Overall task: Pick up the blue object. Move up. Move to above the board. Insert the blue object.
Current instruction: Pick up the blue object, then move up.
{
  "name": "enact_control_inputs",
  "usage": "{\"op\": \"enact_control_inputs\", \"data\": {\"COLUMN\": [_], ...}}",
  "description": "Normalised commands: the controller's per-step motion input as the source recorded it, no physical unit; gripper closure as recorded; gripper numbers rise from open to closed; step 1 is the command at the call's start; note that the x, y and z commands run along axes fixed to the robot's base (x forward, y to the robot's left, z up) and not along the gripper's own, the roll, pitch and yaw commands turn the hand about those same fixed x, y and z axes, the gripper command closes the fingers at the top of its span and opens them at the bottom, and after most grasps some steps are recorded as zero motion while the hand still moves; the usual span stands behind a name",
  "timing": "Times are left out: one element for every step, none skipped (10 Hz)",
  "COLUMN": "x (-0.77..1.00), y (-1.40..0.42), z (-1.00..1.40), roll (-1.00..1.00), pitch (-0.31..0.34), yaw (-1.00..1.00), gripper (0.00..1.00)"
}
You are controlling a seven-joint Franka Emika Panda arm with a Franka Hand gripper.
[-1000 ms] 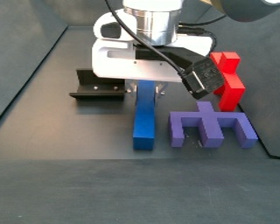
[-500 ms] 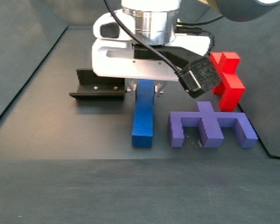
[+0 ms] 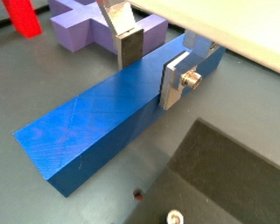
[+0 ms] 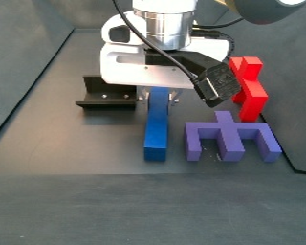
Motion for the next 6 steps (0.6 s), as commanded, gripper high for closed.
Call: {"op": "enact_control_inputs", "data": {"x": [0.00,0.00,0.00,-0.03,-0.07,-0.02], "y": [0.00,0.00,0.00,-0.02,-0.01,-0.01], "z": [0.00,0.00,0.83,0.80,0.61,0.23], "roll": [0.00,0.00,0.00,0.00,0.01,0.04], "pitch": [0.000,0.000,0.000,0.019,0.044,0.001], "yaw": [0.00,0.00,0.00,-0.05,-0.06,-0.03], "gripper": [1.00,1.00,1.00,1.00,1.00,1.00]}}
